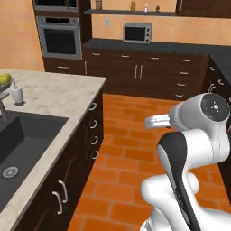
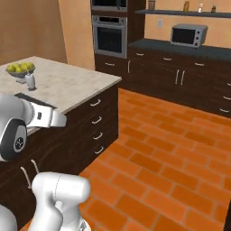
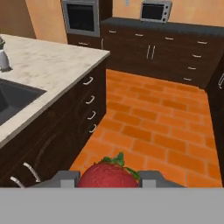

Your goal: Take the strawberry from the fridge and place it on top of the pancake, located on the dining counter.

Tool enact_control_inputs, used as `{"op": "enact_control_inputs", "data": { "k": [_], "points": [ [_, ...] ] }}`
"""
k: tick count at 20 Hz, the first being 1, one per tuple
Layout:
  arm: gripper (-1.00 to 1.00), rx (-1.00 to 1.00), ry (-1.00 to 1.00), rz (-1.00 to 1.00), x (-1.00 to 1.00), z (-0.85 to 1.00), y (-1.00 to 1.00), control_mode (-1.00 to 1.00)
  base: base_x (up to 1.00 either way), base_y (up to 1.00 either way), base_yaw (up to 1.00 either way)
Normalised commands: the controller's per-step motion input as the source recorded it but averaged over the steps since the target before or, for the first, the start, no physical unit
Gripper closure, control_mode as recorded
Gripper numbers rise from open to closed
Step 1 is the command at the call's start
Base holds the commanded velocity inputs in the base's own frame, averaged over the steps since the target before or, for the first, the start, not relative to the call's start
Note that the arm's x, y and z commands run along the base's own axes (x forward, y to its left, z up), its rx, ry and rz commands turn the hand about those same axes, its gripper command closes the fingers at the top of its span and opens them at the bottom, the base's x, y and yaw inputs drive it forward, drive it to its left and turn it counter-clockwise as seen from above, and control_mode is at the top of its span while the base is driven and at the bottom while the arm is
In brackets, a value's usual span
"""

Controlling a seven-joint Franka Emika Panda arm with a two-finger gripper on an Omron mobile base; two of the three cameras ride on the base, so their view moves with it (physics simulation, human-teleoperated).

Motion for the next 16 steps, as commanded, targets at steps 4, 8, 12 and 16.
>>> {"op": "enact_control_inputs", "data": {
  "k": [4, 8, 12, 16],
  "points": [
    [1.0, 0.0, 0.0, 0.0, 0.0, 0.0, 0.0, 1.0, 1.0, -0.72, 0.22],
    [1.0, 0.0, 0.0, 0.0, 0.0, 0.0, 0.0, 1.0, 1.0, -0.55, 0.21],
    [1.0, 0.0, 0.0, 0.0, 0.0, 0.0, 0.0, 1.0, 1.0, -0.57, 0.23],
    [1.0, 0.0, 0.0, 0.0, 0.0, 0.0, 0.0, 1.0, 1.0, -0.6, 0.25]
  ]
}}
